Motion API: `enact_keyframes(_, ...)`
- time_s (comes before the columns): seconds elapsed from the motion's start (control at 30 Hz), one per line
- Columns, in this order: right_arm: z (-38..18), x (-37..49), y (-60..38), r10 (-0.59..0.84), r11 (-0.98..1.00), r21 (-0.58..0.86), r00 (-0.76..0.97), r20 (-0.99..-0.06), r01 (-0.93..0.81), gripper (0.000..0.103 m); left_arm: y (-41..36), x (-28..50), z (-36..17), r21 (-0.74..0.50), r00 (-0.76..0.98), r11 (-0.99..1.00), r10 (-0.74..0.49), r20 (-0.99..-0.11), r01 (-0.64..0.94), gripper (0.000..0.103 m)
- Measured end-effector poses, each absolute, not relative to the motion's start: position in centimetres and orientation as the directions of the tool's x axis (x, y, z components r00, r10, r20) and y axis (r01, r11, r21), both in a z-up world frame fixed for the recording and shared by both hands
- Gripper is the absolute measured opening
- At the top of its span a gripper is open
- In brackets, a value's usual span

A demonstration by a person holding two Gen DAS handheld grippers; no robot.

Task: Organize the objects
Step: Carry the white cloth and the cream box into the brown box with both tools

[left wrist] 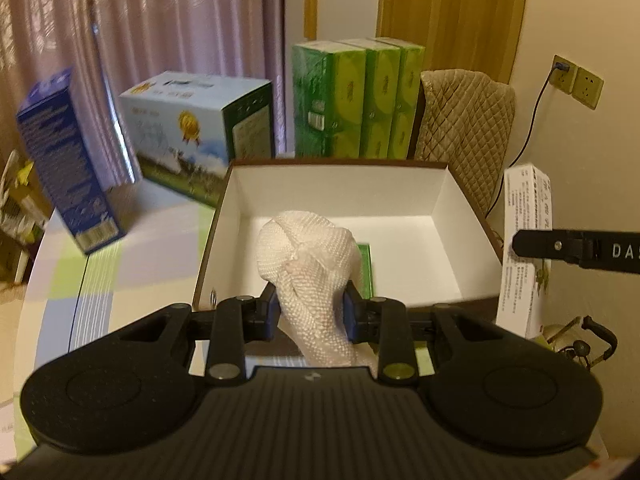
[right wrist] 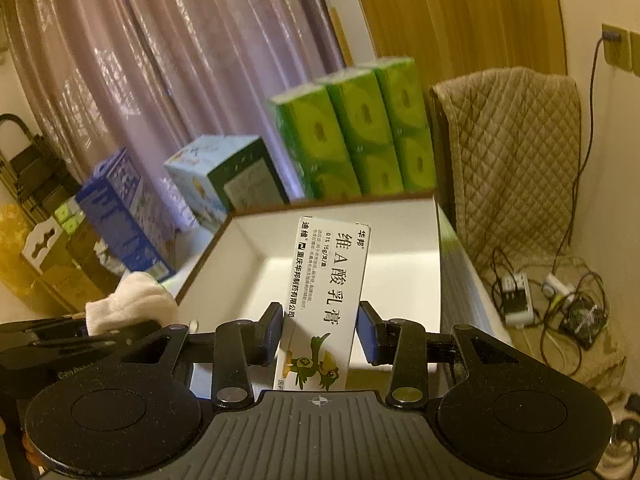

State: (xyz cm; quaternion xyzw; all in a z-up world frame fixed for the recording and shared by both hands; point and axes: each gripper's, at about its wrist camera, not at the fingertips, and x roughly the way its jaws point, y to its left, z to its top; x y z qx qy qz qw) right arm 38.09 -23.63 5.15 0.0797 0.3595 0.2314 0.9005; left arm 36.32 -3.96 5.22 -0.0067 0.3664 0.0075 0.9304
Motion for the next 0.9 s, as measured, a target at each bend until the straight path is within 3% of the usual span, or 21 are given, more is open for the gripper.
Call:
enact_keyframes(0.33,4.4,43.4,-20.9,0.442,0.897,0.279,0.659,-0.609,-0.343,0.037,-3.3,42.7,4.1,0.012,0.715,0.999,-0.014,-0.699,0.032,0.027)
enact_keyframes(0.9,-4.9,50.1,-17.2,0.359,0.926,0.225,0.525,-0.772,-0.303,0.037,-3.0,49.9,-3.3,0.029,0.594,0.995,-0.034,-0.804,0.095,0.027)
